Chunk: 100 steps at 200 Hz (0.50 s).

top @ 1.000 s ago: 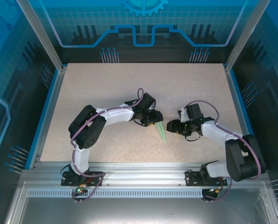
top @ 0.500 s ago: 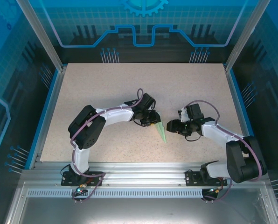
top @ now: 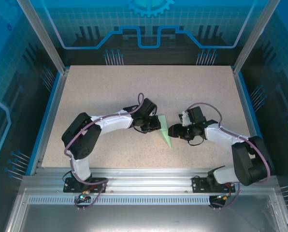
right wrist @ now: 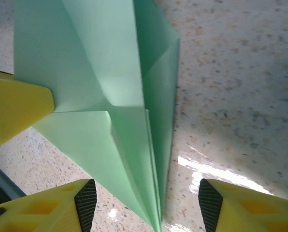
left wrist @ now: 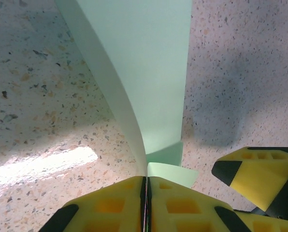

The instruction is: Fold a paper plane with a square sheet of paper (pick it up from the middle)

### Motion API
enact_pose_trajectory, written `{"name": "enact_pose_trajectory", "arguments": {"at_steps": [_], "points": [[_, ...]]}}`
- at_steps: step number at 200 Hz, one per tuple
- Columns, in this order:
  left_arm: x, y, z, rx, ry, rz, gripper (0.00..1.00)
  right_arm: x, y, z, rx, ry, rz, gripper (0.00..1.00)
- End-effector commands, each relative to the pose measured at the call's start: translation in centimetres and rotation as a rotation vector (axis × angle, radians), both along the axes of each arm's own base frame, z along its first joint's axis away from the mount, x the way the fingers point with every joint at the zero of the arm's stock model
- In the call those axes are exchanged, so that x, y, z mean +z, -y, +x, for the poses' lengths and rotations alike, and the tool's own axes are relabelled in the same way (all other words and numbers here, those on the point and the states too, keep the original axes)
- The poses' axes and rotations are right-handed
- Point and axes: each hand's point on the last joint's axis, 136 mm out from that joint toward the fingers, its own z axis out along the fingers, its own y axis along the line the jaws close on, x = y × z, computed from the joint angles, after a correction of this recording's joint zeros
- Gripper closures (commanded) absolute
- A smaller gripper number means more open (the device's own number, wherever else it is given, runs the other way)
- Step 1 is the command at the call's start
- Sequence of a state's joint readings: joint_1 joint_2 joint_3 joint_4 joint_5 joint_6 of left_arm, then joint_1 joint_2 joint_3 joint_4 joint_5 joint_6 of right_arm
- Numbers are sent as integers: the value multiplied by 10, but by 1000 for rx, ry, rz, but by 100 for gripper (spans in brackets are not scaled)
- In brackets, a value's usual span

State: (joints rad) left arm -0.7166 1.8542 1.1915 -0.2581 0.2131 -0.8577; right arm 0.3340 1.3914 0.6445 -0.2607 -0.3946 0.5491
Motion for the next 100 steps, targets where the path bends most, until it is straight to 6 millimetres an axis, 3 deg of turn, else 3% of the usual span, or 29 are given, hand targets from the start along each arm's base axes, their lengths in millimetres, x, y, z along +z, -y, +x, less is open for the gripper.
{"name": "enact_pose_trajectory", "arguments": {"at_steps": [1, 100], "points": [[-4, -10, -10, -23, -4, 38, 86, 6, -15, 6, 42, 12, 22, 39], [-15, -14, -14, -29, -17, 64, 84, -10, -42, 12, 141, -32, 29, 40]]}}
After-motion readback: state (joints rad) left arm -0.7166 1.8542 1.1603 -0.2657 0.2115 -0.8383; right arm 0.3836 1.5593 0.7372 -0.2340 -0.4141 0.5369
